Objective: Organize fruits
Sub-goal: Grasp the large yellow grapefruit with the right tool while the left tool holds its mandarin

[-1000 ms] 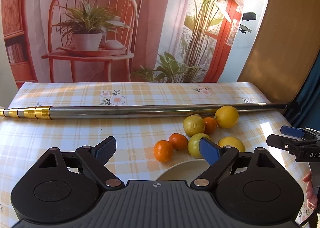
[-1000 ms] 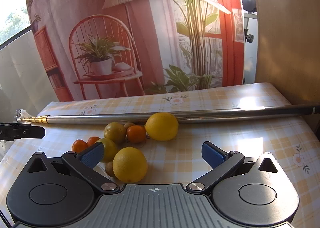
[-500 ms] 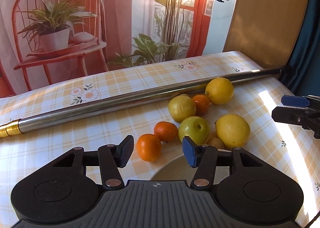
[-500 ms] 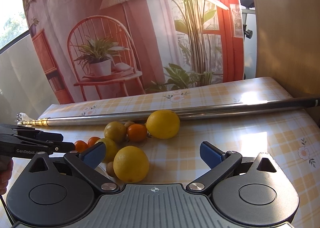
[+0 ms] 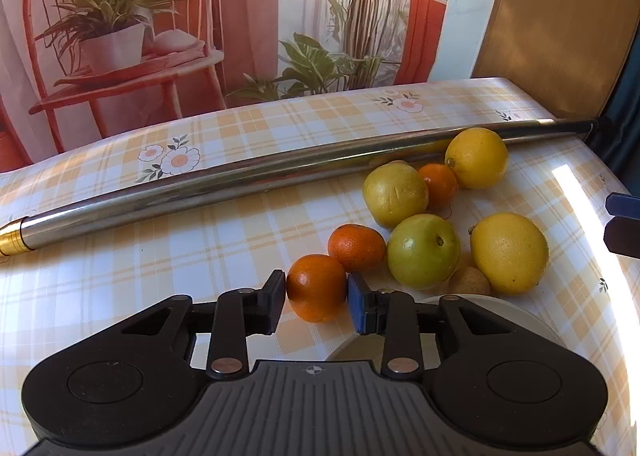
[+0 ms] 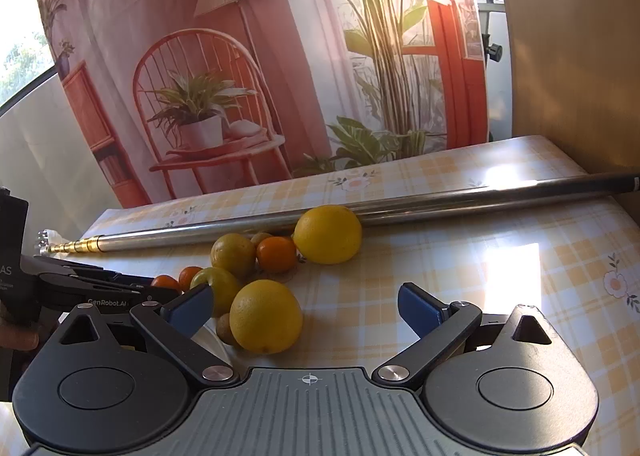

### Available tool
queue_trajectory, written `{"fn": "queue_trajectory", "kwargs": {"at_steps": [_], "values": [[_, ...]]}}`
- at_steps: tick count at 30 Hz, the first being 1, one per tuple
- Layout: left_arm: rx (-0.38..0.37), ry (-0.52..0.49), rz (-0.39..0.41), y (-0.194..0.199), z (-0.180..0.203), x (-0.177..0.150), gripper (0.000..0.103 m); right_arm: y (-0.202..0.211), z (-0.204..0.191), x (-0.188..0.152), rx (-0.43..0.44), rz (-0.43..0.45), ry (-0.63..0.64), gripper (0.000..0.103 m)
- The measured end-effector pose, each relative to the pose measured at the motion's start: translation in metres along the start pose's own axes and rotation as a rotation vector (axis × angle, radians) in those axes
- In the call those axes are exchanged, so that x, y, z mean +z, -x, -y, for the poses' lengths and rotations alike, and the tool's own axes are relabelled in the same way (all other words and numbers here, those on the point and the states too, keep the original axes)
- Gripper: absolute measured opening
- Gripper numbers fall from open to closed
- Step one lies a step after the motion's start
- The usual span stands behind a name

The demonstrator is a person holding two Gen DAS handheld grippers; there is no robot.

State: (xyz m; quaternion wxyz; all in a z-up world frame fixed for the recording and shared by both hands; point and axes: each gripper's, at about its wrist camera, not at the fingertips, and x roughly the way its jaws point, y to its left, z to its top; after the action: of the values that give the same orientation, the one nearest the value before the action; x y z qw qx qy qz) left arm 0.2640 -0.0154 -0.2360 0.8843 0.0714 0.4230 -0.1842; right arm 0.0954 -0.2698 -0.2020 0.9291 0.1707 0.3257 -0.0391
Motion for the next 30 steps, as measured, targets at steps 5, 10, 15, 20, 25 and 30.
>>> {"fn": "queue_trajectory", "kwargs": {"at_steps": [5, 10, 15, 20, 25, 30], "values": [[-0.002, -0.014, 0.035, 0.011, 0.003, -0.003, 0.035, -0.002, 0.003, -0.003, 0.018, -0.007, -0.018, 0.096], [-0.019, -0.013, 0.081, 0.032, 0.006, -0.006, 0.035, -0.013, 0.004, -0.003, 0.067, -0.023, -0.036, 0.084], [-0.049, -0.007, 0.116, 0.052, 0.007, -0.016, 0.035, -0.031, -0.002, -0.003, 0.091, -0.055, -0.030, 0.077], [-0.061, 0.004, 0.135, 0.069, 0.006, -0.032, 0.035, -0.046, -0.009, -0.002, 0.094, -0.089, -0.036, 0.070], [-0.069, 0.037, 0.129, 0.075, 0.002, -0.046, 0.035, -0.050, -0.026, 0.003, 0.087, -0.082, 0.036, 0.070], [-0.069, 0.062, 0.131, 0.077, -0.003, -0.055, 0.035, -0.053, -0.031, 0.002, 0.069, -0.104, 0.045, 0.069]]}}
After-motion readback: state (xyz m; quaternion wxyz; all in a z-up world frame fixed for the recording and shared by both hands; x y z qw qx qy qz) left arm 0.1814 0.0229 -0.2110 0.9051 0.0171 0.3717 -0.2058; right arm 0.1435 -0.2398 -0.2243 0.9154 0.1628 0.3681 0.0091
